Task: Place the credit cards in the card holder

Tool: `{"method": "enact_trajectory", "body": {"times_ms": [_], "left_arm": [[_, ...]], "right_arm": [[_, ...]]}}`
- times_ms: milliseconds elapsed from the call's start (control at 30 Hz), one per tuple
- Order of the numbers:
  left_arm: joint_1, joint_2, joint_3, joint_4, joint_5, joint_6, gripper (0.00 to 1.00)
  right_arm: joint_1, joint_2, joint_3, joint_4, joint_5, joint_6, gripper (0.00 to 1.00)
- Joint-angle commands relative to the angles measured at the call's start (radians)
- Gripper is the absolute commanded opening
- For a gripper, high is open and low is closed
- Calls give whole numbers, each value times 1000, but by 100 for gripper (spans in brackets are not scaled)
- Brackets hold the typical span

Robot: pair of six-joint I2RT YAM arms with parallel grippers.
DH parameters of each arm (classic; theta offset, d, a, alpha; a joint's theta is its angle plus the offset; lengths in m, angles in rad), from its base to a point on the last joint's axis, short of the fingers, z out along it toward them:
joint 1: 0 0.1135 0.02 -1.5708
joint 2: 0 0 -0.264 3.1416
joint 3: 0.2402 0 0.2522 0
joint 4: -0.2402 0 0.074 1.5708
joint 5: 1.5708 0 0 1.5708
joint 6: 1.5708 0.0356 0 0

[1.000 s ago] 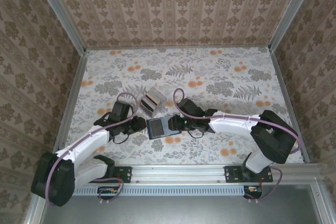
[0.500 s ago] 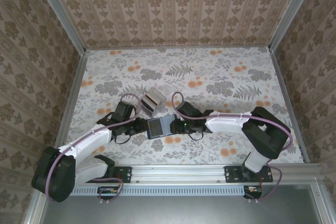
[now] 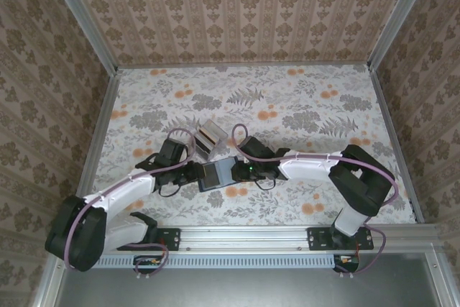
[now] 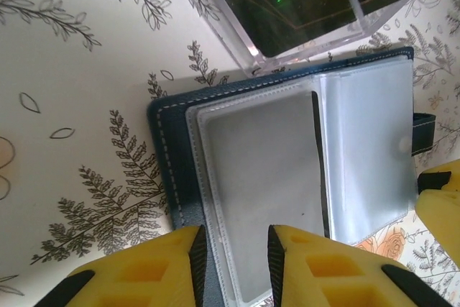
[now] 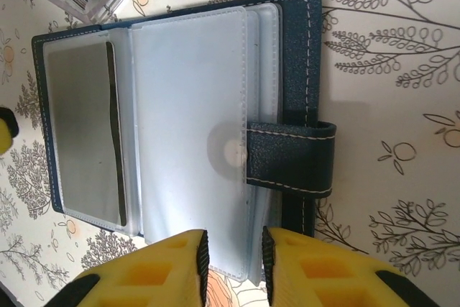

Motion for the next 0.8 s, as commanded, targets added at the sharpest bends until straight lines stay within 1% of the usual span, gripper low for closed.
{"method": "enact_trajectory", "body": {"times_ms": [0,67,133,233,333,467,533,767], "left_arm": [[-11,24,6,17,14,2,31],[-20,31,8,16,10,-1,31],[-28,32,2,25,0,-3,31],[-30,33,10,12,0,-3,31],[-37,28,3,26,-11,-10,31],[-40,48,17,17,-4,-4,30],[-47,46,13,28,-9,-9,30],[-54,50,6,41,-14,-14,30]], "right_arm": [[-4,17,26,-26,-15,-13,28],[-4,9,32,-44,-7,-12,29],[-4,-13,27,-81,36,-9,36],[-3,-57,6,-96,79,-14,37],[-4,-67,3,-68,45,-21,35],[-1,-39,14,-33,15,-28,33],[-1,-21,21,-17,-2,-24,33],[0,25,28,-6,-3,-28,36]]}}
